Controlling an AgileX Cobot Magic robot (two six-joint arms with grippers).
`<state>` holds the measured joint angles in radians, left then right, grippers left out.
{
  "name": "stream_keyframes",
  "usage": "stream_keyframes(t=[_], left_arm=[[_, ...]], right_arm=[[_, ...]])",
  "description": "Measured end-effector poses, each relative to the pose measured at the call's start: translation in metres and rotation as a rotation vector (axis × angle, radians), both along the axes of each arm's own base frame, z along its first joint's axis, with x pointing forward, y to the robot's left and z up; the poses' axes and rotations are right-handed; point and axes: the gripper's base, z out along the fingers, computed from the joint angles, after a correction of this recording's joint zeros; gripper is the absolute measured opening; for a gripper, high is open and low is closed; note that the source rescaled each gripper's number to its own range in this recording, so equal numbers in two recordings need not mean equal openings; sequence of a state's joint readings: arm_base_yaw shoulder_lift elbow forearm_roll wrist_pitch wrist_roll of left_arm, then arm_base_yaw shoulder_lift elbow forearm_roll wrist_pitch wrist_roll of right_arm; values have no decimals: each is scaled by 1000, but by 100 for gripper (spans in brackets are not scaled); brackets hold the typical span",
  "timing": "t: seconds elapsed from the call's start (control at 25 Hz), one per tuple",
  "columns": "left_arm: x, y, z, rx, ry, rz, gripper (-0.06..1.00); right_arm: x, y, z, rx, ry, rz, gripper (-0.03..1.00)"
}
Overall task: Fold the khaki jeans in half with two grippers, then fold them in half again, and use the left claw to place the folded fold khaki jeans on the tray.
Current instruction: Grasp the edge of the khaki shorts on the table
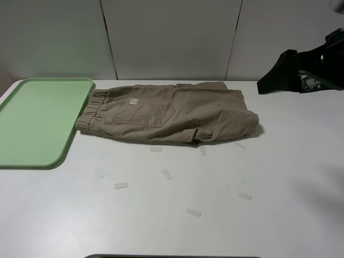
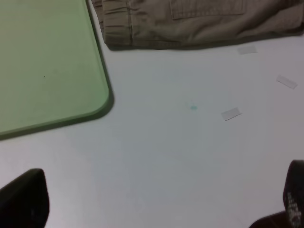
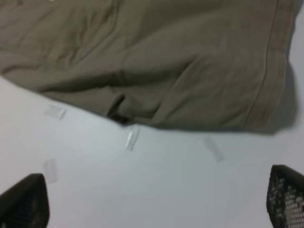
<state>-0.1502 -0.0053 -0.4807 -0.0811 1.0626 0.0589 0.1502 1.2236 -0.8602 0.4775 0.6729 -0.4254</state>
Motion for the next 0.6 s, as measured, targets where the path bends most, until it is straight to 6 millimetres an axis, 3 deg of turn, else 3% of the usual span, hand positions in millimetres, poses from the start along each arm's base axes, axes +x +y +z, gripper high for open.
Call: stream_keyframes(t=[0.6], left_arm=[[0,0,0,0,0,0,100]], right_arm=[[124,0,-37,-53,17,-40,100]])
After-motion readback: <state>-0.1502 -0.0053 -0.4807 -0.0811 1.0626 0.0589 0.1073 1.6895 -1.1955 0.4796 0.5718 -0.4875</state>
